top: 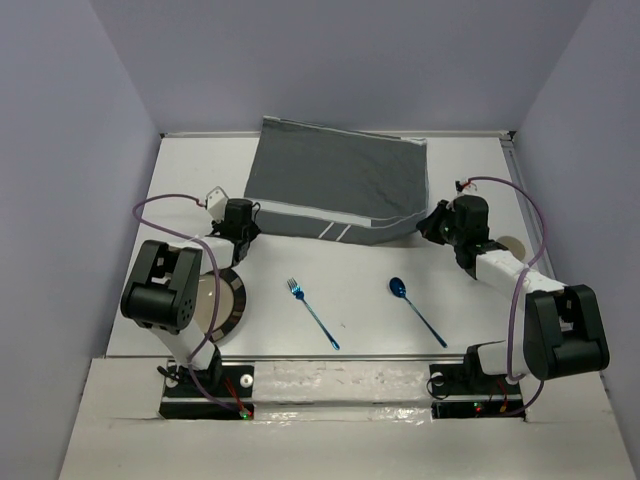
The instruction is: Set the dinner table for one person
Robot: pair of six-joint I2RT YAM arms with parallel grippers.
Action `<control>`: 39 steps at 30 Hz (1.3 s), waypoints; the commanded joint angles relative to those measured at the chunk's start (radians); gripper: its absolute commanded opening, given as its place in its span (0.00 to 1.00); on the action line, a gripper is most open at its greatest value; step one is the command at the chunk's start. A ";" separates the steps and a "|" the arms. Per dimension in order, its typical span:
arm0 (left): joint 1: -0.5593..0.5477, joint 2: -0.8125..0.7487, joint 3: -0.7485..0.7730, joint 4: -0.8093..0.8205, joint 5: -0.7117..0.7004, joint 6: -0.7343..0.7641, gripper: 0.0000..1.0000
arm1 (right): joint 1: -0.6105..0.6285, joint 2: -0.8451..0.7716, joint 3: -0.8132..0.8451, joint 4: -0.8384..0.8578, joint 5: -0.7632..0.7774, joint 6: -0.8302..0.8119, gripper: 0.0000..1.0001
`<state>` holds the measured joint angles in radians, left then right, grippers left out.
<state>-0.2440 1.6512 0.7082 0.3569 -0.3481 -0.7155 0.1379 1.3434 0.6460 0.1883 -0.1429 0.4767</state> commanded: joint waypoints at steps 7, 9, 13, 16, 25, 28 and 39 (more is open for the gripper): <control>0.031 0.036 0.051 0.039 -0.040 0.004 0.15 | -0.004 0.000 -0.008 0.051 0.008 0.008 0.00; 0.035 0.044 0.057 0.043 -0.037 0.017 0.08 | -0.004 -0.004 -0.012 0.051 0.014 0.008 0.00; 0.035 0.024 0.042 0.054 -0.017 0.036 0.00 | -0.004 -0.019 -0.017 0.046 0.031 0.008 0.00; 0.032 -0.061 -0.028 0.091 0.034 0.037 0.00 | -0.004 -0.044 -0.023 0.020 0.068 0.019 0.00; 0.003 -0.393 -0.271 0.113 0.106 0.041 0.00 | -0.014 -0.211 -0.097 -0.059 0.200 0.095 0.00; -0.008 -0.487 -0.322 0.111 0.136 0.037 0.00 | -0.014 -0.280 -0.153 -0.082 0.236 0.117 0.00; -0.061 -0.663 -0.452 0.091 0.173 0.025 0.00 | -0.041 -0.351 -0.218 -0.155 0.315 0.137 0.00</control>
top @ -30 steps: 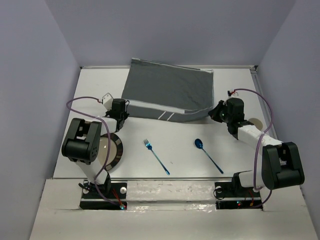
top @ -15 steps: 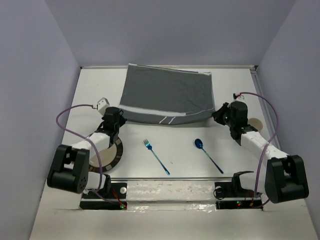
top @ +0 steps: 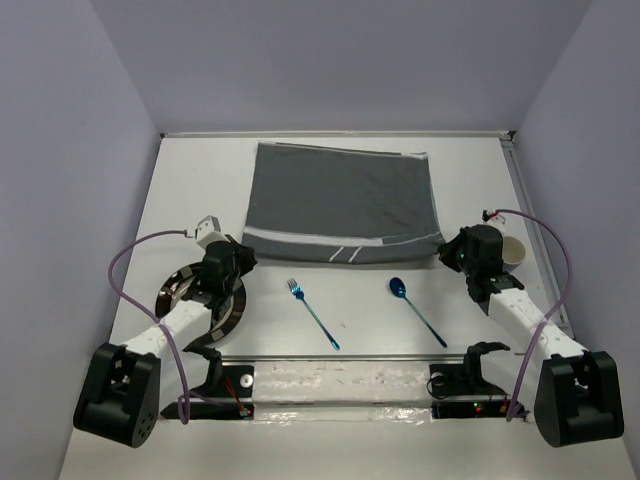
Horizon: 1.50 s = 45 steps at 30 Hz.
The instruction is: Set the dinner table for one person
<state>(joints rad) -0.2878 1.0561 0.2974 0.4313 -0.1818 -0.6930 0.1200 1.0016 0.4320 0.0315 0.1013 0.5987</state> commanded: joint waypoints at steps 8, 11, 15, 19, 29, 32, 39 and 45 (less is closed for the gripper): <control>-0.053 -0.154 -0.101 -0.003 0.002 -0.005 0.00 | -0.060 0.025 -0.004 0.001 0.055 0.021 0.00; -0.054 -0.182 -0.110 -0.026 0.011 -0.007 0.00 | -0.060 0.000 -0.021 -0.002 0.046 0.029 0.00; -0.060 -0.229 -0.138 -0.061 0.033 -0.020 0.00 | -0.060 -0.011 -0.036 -0.004 0.028 0.039 0.00; -0.073 -0.304 -0.156 -0.104 0.028 -0.036 0.00 | -0.069 -0.006 -0.048 -0.004 0.034 0.047 0.00; -0.082 -0.324 -0.162 -0.138 0.030 -0.053 0.00 | -0.069 -0.064 -0.081 -0.028 0.005 0.069 0.01; -0.082 -0.321 -0.162 -0.138 0.022 -0.059 0.00 | -0.069 -0.061 -0.081 -0.028 -0.029 0.067 0.05; -0.082 -0.317 -0.162 -0.129 0.018 -0.060 0.21 | -0.069 -0.132 -0.099 -0.028 -0.065 0.062 0.24; -0.083 -0.355 -0.159 -0.143 0.030 -0.053 0.40 | -0.069 -0.170 -0.039 -0.104 -0.084 0.015 0.47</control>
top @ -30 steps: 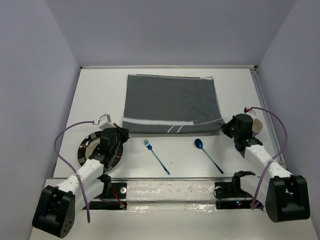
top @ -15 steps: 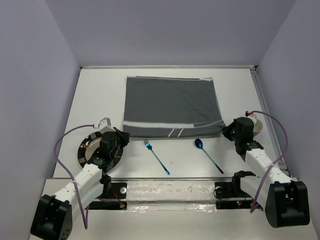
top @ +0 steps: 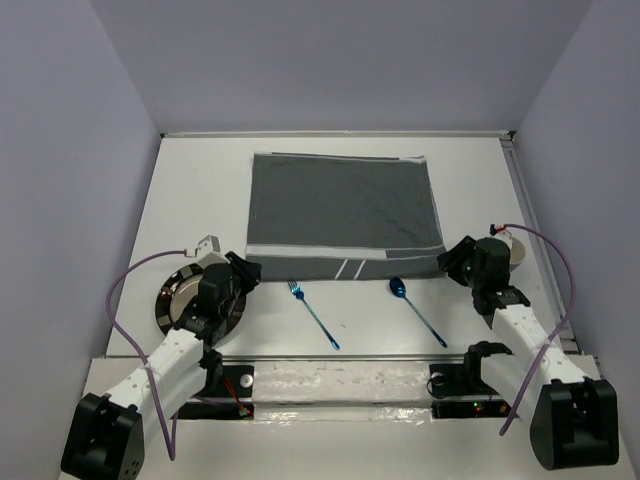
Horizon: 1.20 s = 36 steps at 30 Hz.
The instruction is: Set the dinner table for one person
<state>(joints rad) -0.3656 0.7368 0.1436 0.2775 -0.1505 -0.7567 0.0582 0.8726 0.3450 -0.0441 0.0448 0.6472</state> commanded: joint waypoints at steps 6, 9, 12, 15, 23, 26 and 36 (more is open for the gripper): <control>-0.013 -0.082 0.036 -0.018 -0.003 0.026 0.42 | -0.008 -0.116 0.117 -0.097 -0.028 -0.072 0.48; -0.019 -0.091 0.076 -0.024 -0.003 0.040 0.42 | -0.008 -0.136 0.135 -0.114 -0.037 -0.081 0.44; -0.045 -0.102 0.132 -0.024 0.003 0.056 0.42 | 0.006 -0.121 0.152 -0.094 -0.135 -0.098 0.33; -0.087 -0.123 0.212 -0.023 0.014 0.077 0.42 | 0.075 -0.089 0.166 -0.053 -0.227 -0.086 0.22; -0.113 -0.260 0.493 -0.132 0.063 0.201 0.57 | 0.678 0.127 0.242 0.289 -0.110 0.062 0.33; -0.113 -0.303 0.594 -0.224 0.046 0.269 0.70 | 0.861 0.365 0.368 0.354 -0.051 0.058 0.43; -0.113 -0.353 0.777 -0.429 -0.009 0.485 0.90 | 1.032 1.013 0.771 0.572 -0.112 0.192 0.47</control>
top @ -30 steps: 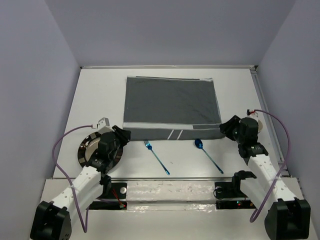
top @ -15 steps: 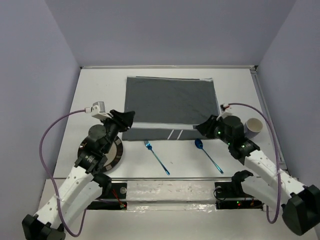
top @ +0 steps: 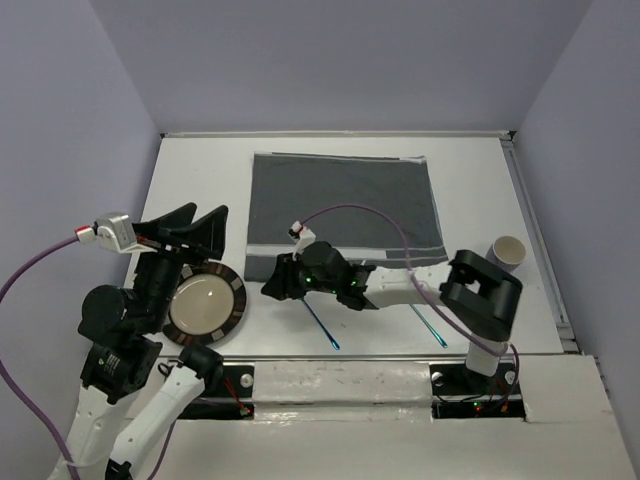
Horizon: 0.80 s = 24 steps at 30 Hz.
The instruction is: Set the dinner table for one person
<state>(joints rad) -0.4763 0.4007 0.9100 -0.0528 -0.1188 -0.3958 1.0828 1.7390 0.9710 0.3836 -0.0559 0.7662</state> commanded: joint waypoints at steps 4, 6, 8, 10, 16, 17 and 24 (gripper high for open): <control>-0.004 -0.069 -0.066 -0.096 -0.093 0.143 0.91 | 0.032 0.285 0.233 0.140 -0.048 0.120 0.48; -0.004 -0.106 -0.126 -0.082 -0.113 0.146 0.92 | 0.032 0.326 0.261 0.152 -0.074 0.160 0.48; -0.002 -0.137 -0.180 -0.058 -0.136 0.146 0.91 | 0.032 0.376 0.282 0.164 -0.103 0.189 0.48; -0.004 -0.155 -0.210 -0.035 -0.150 0.149 0.92 | 0.032 0.412 0.305 0.164 -0.139 0.209 0.48; 0.013 -0.169 -0.241 -0.030 -0.134 0.169 0.92 | 0.032 0.536 0.406 0.190 -0.229 0.269 0.46; 0.021 -0.171 -0.244 -0.027 -0.125 0.169 0.92 | 0.032 0.560 0.429 0.192 -0.245 0.283 0.45; 0.087 -0.177 -0.250 -0.013 -0.067 0.170 0.92 | 0.032 0.614 0.462 0.207 -0.253 0.343 0.20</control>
<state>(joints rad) -0.4263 0.2428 0.6693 -0.1276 -0.2310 -0.2512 1.1069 2.3314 1.4063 0.5491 -0.2893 1.0641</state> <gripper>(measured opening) 0.917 0.365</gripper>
